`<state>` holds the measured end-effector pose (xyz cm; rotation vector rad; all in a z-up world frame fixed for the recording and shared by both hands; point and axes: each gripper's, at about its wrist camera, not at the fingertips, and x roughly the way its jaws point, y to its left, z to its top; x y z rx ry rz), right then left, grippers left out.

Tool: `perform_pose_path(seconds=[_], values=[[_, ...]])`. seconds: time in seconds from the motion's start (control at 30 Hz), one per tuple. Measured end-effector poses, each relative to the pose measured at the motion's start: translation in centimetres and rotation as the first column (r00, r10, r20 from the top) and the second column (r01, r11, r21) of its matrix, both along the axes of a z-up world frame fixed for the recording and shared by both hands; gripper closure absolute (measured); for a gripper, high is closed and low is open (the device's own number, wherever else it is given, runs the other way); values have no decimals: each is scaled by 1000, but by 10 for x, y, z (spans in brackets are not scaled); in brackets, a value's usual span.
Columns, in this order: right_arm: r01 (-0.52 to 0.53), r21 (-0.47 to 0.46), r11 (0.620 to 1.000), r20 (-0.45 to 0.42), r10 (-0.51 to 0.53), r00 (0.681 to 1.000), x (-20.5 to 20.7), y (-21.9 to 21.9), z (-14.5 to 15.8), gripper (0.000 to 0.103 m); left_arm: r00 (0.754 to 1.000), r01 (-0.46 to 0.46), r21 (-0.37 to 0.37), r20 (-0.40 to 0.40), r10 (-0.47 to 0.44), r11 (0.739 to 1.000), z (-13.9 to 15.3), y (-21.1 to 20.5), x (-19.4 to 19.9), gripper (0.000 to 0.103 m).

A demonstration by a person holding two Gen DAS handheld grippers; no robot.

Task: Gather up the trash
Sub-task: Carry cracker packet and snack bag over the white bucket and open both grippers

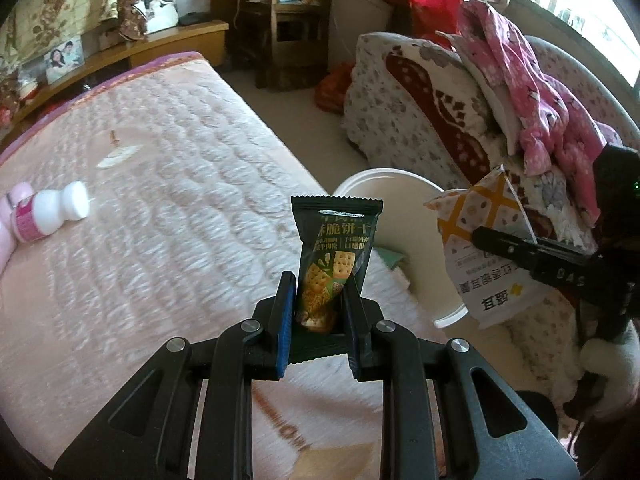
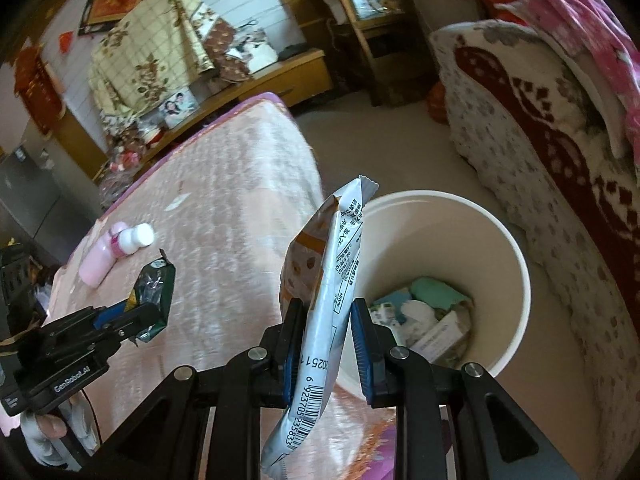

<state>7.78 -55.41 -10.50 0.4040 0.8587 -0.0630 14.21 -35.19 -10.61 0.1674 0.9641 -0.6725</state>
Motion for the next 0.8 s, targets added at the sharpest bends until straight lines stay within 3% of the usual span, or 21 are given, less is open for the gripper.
perform_pose_path(seconds=[0.5,0.57,0.63,0.73,0.8], values=[[106,27,994,-58,-105,993,9,-42,-32,80,995,41,-64,-87,-46,997,-18,-57,9,82],[113,18,993,-58,-112,992,11,-43,-34,72,995,47,-84,-89,-54,995,-19,-59,10,81],[119,7,993,-61,-118,991,11,-43,-35,56,994,48,-100,-91,-57,994,-20,-60,11,72],[113,-4,994,-65,-113,991,9,-43,-38,56,993,52,-130,-98,-65,990,-21,-59,12,54],[114,-10,993,-71,-114,991,7,-42,-40,56,994,44,-130,-96,-57,991,-22,-57,13,52]])
